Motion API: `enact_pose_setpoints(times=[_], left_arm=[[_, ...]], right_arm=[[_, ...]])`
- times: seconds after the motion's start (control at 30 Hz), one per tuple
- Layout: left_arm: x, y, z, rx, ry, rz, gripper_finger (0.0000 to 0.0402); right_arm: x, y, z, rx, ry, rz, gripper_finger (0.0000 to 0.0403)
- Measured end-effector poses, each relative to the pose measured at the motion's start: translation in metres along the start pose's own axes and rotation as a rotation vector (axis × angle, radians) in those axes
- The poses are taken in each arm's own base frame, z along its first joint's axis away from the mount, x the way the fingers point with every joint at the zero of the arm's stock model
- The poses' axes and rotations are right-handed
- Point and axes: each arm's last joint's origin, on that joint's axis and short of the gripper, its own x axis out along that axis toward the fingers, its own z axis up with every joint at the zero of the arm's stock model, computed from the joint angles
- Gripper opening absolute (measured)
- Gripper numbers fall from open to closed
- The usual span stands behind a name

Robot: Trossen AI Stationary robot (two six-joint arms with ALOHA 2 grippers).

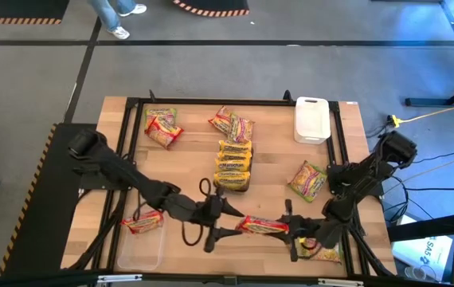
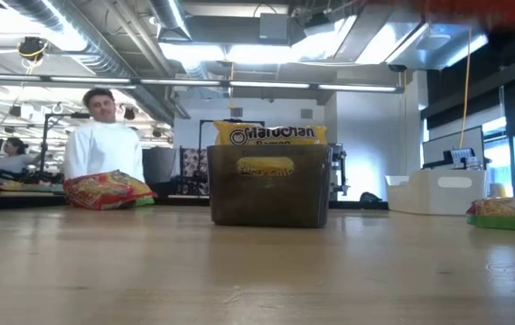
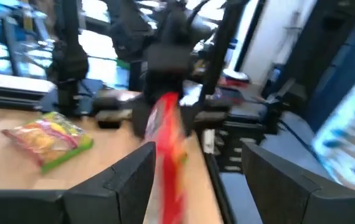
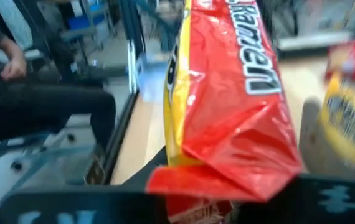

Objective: Sort Maruchan noodles
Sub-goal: Put the red noodle pack into the transparent bin

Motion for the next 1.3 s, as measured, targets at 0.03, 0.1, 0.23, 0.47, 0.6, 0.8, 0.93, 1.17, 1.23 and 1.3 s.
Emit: enact_pose_setpoints(times=[0.03, 0.1, 0.23, 0.47, 0.6, 0.8, 0.93, 1.17, 1.23, 1.3], left_arm=[[-0.002, 0.001, 0.005, 0.0, 0.01, -0.018, 0.0231], [-0.001, 0.001, 0.017, 0.006, 0.035, -0.021, 0.023], [0.007, 0.0, 0.043, 0.038, 0.155, 0.018, 0.023], [0.036, 0.01, 0.054, 0.039, 0.439, 0.115, 0.0229], [0.058, 0.018, 0.037, -0.009, 0.574, 0.101, 0.0229], [0.078, 0.026, 0.021, -0.048, 0.66, 0.059, 0.0229], [0.085, 0.033, 0.015, -0.055, 0.67, 0.076, 0.0229], [0.093, 0.036, 0.0, -0.091, 0.728, 0.048, 0.0229], [0.097, 0.035, -0.003, -0.118, 0.728, 0.031, 0.0229], [0.097, 0.037, -0.01, -0.125, 0.768, 0.05, 0.0228]], right_arm=[[0.003, -0.003, -0.004, 0.009, 0.032, 0.0, 0.0064], [0.01, -0.007, -0.01, 0.043, 0.074, 0.013, 0.0064], [0.026, -0.015, -0.022, 0.087, 0.149, 0.032, 0.0064], [0.041, -0.016, -0.024, 0.101, 0.179, 0.046, 0.0064], [0.041, -0.015, -0.023, 0.088, 0.179, 0.048, 0.0064], [0.041, -0.015, -0.024, 0.084, 0.182, 0.047, 0.0064], [0.041, -0.015, -0.024, 0.083, 0.183, 0.048, 0.0064], [0.041, -0.015, -0.024, 0.083, 0.183, 0.047, 0.0064], [0.041, -0.015, -0.024, 0.083, 0.185, 0.048, 0.0064], [0.04, -0.015, -0.024, 0.098, 0.199, 0.073, 0.0064]])
